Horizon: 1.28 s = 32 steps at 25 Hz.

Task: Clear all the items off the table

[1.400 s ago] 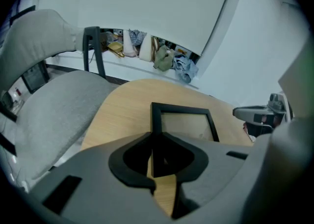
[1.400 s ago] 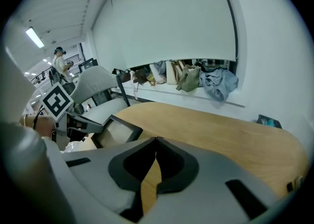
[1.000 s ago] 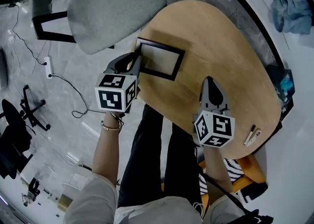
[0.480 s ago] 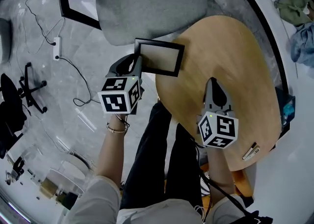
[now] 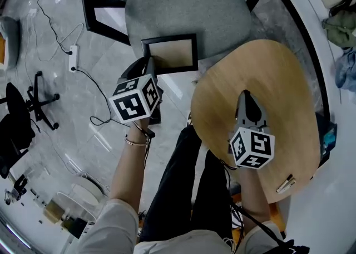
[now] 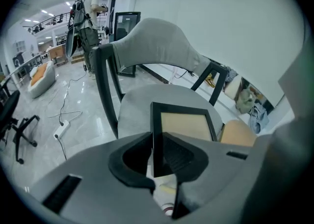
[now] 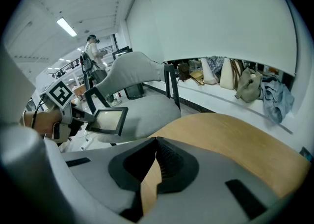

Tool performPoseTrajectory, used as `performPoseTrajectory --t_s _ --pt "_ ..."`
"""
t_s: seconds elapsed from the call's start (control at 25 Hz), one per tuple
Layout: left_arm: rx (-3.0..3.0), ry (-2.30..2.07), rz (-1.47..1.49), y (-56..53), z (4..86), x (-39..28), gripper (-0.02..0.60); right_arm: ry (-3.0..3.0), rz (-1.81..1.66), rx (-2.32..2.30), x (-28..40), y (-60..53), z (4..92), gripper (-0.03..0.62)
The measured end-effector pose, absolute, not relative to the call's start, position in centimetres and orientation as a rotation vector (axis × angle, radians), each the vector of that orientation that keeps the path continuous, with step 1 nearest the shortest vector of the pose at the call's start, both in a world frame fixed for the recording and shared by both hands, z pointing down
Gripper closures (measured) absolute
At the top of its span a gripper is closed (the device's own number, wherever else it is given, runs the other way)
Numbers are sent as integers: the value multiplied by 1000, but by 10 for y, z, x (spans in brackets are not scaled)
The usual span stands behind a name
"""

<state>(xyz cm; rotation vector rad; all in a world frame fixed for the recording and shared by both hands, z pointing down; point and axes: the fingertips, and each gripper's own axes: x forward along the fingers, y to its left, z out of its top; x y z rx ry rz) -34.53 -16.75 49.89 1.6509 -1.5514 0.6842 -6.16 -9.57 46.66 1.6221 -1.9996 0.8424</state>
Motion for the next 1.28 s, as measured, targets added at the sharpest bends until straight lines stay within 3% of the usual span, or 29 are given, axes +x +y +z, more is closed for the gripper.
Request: performPoseTrajectory --t_s 0.76,1.28 --pt "1487 -1623 623 -217 538 -385 506 -2031 821 1579 -98 -149 481 569" --pt "1506 -1614 638 -226 554 -384 503 -2011 829 1620 -82 -149 476 569"
